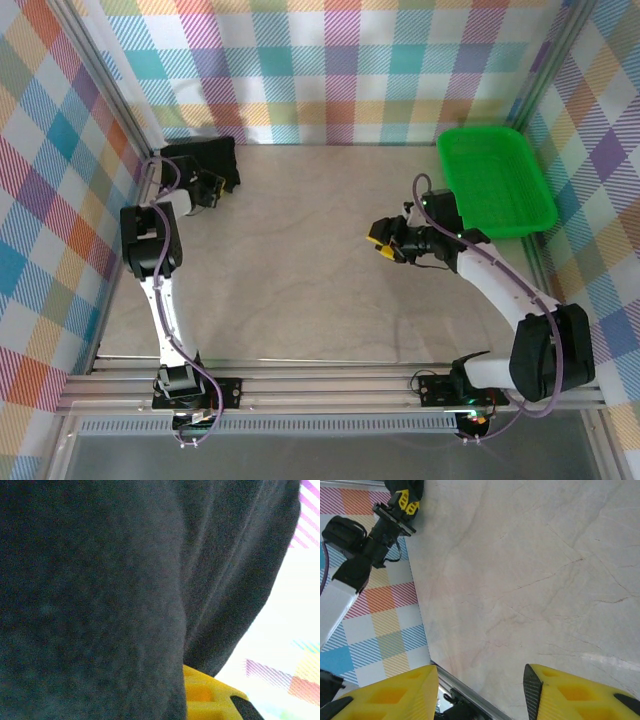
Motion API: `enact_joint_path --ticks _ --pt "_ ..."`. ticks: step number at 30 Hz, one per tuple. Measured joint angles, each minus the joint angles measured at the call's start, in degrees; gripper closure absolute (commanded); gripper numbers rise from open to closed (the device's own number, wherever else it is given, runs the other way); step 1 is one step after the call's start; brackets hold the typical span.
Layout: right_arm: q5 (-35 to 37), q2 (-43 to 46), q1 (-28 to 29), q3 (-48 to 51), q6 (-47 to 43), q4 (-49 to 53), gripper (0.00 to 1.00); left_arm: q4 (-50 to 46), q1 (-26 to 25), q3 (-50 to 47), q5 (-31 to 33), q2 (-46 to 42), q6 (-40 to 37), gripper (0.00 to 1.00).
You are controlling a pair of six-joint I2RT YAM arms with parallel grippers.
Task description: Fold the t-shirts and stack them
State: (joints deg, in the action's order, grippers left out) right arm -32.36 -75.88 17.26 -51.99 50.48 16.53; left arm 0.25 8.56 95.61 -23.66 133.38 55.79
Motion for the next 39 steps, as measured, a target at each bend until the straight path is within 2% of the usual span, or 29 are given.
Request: enact_joint_path --ticks 2,5,6,8,9,10,11,12,13,14,20,26,28,32,35,37,39 --pt "-0.3 -1.3 0.0 -1.3 0.0 -0.1 0.51 -7.1 0.3 6.5 -1.0 2.5 -5.7 1.0" --pt "-0.6 -2.7 0.0 -3.0 0.0 -0.3 0.51 -13.2 0.8 9.2 -1.4 2.9 -11.1 0.98" --pt "-0.8 -2.9 0.0 -3.5 0.0 -0.3 0.5 -13.9 0.9 9.2 -1.6 2.8 -11.9 0.88" --pt "-0.9 -3.8 0.0 -4.8 -0.1 -0.2 0.49 -15.1 1.0 8.8 -1.9 2.8 -13.2 0.58" --pt "-0.9 -4.1 0.0 -5.4 -0.3 -0.1 0.48 -15.5 1.0 8.6 -1.8 2.6 -13.7 0.37" --pt "-0.9 -4.5 0.0 -6.2 -0.5 0.2 0.47 -15.0 0.9 7.9 -2.1 2.2 -13.7 0.09" --pt "-0.6 -4.7 0.0 -7.0 -0.9 0.6 0.46 -14.8 0.6 7.2 -1.5 1.0 -13.7 0.0" --pt "-0.2 -4.7 0.0 -7.5 -1.3 1.0 0.44 -14.8 0.4 5.5 -0.9 -0.9 -13.6 0.0" --pt "0.4 -4.7 0.0 -8.3 -1.9 1.6 0.31 -15.0 0.1 3.1 -0.1 -3.4 -13.1 0.0" --pt "1.4 -4.4 0.0 -9.0 -2.5 2.0 0.0 -15.1 -0.3 0.4 0.7 -6.7 -12.3 0.0" --pt "8.0 1.1 0.0 -14.2 -5.7 5.6 0.0 -15.6 -4.4 -8.5 8.4 -31.6 -10.3 0.0" --pt "13.9 3.9 0.0 -21.9 -9.1 8.6 0.0 -19.1 -18.8 -10.6 18.1 -56.3 -16.0 0.0" --pt "16.3 5.0 0.0 -23.3 -10.2 10.2 0.0 -22.4 -21.4 -12.8 21.0 -62.2 -17.2 0.0" --pt "21.6 6.5 0.0 -27.2 -12.8 15.2 0.0 -32.5 -23.1 -19.3 31.1 -71.8 -19.0 0.0" --pt "27.7 10.2 0.0 -26.1 -15.0 17.8 0.0 -40.2 -23.4 -24.2 40.3 -77.1 -19.2 0.0" --pt "33.4 14.8 0.1 -21.8 -16.4 17.4 0.0 -41.1 -23.4 -30.6 45.5 -82.1 -22.1 0.0" --pt "40.0 21.4 0.1 -13.0 -18.8 13.9 0.0 -39.3 -23.5 -39.2 48.9 -88.1 -27.6 0.0"
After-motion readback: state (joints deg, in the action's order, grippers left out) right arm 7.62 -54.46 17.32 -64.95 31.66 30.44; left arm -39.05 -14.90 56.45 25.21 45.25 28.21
